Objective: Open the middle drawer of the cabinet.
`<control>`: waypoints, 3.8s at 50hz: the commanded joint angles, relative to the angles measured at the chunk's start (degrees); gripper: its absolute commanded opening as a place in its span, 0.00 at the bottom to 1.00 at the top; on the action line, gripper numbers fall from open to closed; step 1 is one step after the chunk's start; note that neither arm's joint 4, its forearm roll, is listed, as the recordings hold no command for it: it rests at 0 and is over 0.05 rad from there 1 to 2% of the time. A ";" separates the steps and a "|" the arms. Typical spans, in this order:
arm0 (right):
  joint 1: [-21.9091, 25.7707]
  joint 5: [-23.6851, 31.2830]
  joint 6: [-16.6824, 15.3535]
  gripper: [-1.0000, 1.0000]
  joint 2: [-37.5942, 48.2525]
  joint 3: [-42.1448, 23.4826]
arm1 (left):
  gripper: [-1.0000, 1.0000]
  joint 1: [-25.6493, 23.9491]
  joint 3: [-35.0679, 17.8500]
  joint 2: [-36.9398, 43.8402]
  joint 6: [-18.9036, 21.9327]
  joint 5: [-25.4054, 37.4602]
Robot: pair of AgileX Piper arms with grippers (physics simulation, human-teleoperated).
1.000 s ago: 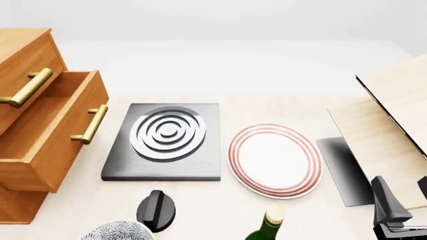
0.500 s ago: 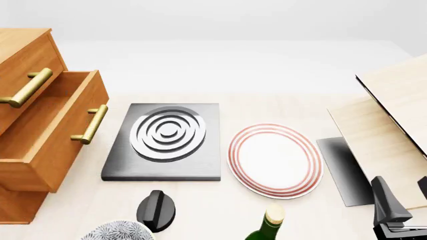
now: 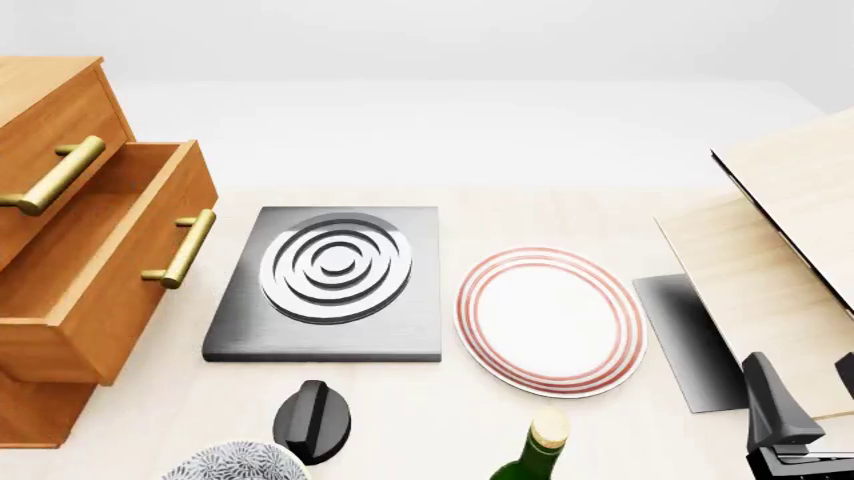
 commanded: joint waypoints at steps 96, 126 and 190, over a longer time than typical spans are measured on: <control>-0.04 0.01 0.00 1.00 0.01 0.00 | 1.00 7.81 -3.86 23.42 -15.09 15.45; -0.04 0.01 0.00 1.00 0.01 0.00 | 1.00 10.36 -0.05 28.82 -18.63 12.73; -0.06 0.04 0.01 1.00 -0.01 -0.02 | 1.00 4.83 7.41 36.20 -24.80 7.97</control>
